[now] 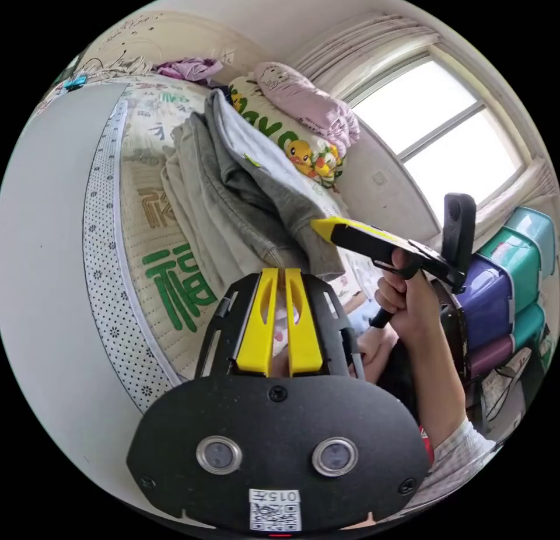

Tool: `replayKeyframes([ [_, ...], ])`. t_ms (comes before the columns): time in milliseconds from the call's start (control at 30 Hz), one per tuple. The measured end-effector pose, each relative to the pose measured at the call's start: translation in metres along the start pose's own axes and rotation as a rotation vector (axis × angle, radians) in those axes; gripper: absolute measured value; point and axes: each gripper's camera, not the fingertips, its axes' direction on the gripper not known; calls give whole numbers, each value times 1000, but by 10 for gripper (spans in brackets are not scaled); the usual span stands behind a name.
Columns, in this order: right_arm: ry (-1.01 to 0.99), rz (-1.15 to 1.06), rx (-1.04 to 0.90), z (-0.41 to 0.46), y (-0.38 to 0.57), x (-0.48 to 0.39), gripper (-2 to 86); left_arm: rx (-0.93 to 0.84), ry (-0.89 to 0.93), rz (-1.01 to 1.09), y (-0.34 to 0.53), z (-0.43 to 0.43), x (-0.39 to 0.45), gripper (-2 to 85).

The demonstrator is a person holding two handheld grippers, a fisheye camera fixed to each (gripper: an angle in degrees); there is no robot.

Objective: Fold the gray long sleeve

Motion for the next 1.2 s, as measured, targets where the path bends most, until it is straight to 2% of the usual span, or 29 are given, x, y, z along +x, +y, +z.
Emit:
replayKeyframes([
  [133,-91,109,235,-97,-4,6,16,27,13,42,-21,-33,25,0],
  [233,6,83,239,-135,-7,-7,15,-26,-62,47,-22,-40,32,-2],
  [300,45,81,225,-142,-4,-11,14,-11,-44,36,-15,-44,25,-3],
  [567,-58,147,189,-106,26,23,16,-12,49,-99,8,-44,-36,5],
  [667,-78,137,184,-90,36,43,17,-28,108,-123,13,-34,-57,52],
  [733,-144,147,200,-83,47,63,18,-63,162,-100,16,-19,-68,71],
  [800,-236,186,238,-87,55,83,18,-80,138,-115,20,-9,-75,78],
  [1033,-457,337,407,-103,96,148,19,87,206,-174,36,2,-75,86],
  [1200,-428,311,387,-102,105,160,19,60,158,-143,40,11,-63,53],
])
